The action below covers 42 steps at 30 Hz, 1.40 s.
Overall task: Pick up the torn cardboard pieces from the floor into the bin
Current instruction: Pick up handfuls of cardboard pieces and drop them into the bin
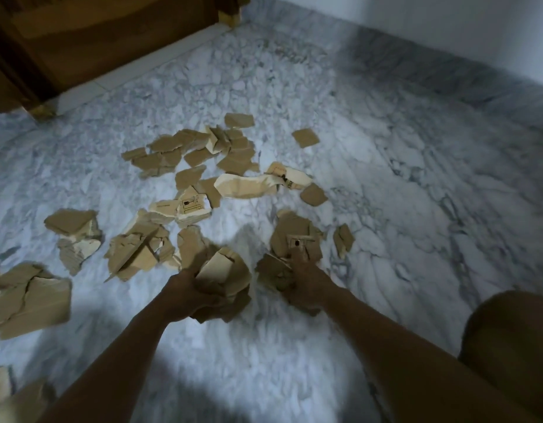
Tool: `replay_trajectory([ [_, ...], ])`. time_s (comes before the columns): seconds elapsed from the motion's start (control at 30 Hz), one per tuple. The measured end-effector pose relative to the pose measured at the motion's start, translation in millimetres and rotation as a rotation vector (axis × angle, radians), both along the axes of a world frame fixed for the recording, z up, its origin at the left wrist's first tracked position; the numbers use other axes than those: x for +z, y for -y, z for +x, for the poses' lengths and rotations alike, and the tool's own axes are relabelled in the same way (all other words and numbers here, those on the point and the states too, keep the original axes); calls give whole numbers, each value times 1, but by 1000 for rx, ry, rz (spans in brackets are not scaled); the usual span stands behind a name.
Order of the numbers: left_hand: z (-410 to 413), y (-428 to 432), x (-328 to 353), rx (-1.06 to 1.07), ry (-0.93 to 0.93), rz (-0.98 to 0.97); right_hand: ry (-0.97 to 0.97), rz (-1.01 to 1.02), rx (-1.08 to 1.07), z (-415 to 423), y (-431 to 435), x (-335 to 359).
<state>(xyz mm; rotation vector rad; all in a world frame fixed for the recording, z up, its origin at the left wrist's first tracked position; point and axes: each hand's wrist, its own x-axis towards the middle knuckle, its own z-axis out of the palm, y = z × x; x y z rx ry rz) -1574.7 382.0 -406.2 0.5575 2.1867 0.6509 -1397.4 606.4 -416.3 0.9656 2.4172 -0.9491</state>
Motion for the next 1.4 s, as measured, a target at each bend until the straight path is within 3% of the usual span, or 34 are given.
replay_trajectory([
  [0.13, 3, -40, 21, -164, -58, -40, 13, -125, 127, 22, -56, 29],
  [0.37, 22, -135, 47, -346, -32, -50, 9, -100, -358, 32, -170, 45],
  [0.53, 29, -157, 32, -417, -81, -41, 184, 80, -325, 7, -142, 0],
  [0.63, 23, -152, 29, -460, -69, -63, 104, 167, -385, 6, -124, -12],
  [0.77, 6, -155, 33, -439, -69, -58, 58, 59, -364, 14, -134, -11],
  [1.0, -24, -258, 44, -446, -90, 87, 89, 195, -251, 57, -163, -4],
  [1.13, -15, -317, 26, -617, -246, -47, 101, 172, -303, 63, -164, -19],
  [1.4, -14, -353, -1, -700, -314, -164, 86, 170, -365, 62, -165, -28],
])
